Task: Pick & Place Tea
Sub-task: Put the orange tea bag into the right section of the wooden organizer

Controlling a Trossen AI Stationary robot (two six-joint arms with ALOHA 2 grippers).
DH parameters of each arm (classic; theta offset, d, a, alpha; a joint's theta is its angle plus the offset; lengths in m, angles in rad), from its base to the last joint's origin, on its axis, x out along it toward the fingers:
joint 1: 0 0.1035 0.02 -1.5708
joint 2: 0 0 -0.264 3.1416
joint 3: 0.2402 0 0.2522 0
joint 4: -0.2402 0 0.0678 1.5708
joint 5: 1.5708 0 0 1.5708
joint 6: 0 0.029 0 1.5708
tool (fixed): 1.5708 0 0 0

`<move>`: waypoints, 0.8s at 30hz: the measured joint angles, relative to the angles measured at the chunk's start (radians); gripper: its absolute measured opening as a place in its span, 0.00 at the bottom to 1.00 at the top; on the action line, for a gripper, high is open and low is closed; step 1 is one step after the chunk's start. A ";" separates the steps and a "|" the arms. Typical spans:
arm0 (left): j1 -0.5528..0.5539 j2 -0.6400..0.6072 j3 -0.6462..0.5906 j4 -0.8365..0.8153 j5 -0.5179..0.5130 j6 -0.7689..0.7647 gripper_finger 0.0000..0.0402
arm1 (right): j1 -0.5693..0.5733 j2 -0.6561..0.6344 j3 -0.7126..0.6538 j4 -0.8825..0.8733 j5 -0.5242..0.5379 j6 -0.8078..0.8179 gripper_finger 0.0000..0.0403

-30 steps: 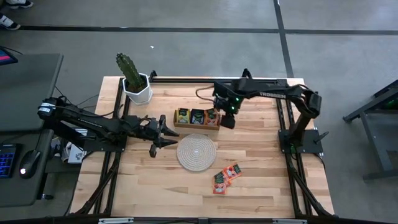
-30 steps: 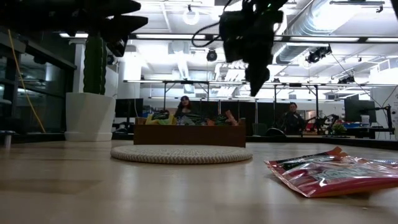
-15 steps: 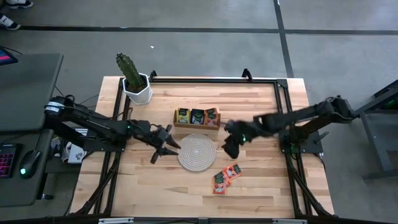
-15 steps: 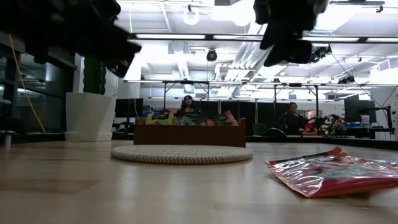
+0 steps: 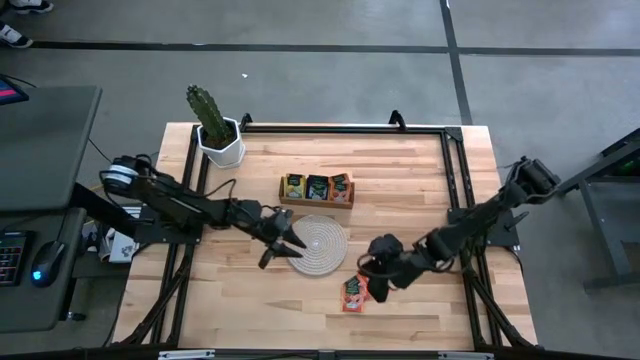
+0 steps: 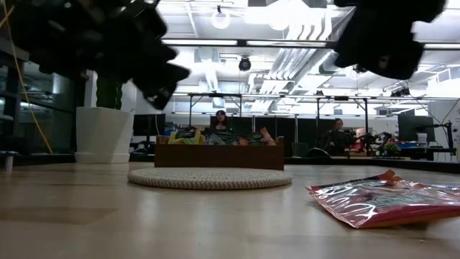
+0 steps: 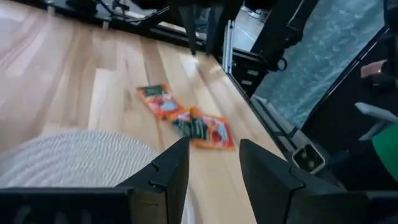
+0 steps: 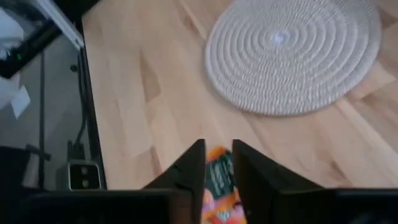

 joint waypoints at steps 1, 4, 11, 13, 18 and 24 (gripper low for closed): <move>-0.005 0.021 0.026 -0.003 -0.001 0.000 0.35 | 0.014 0.009 0.000 0.001 0.006 -0.003 0.14; -0.016 0.092 0.115 -0.027 -0.002 -0.001 0.35 | 0.060 0.037 0.000 0.009 0.008 -0.012 0.03; -0.068 0.209 0.305 -0.259 -0.086 -0.070 0.35 | 0.166 0.124 0.000 0.090 0.051 0.024 0.01; -0.087 0.237 0.345 -0.278 -0.105 -0.086 0.35 | 0.191 0.156 0.000 0.125 0.070 0.033 0.01; -0.136 0.308 0.445 -0.311 -0.137 -0.120 0.35 | 0.225 0.237 0.000 0.240 0.074 0.022 0.00; -0.165 0.401 0.543 -0.347 -0.200 -0.169 0.35 | 0.231 0.317 0.001 0.284 0.071 -0.006 0.00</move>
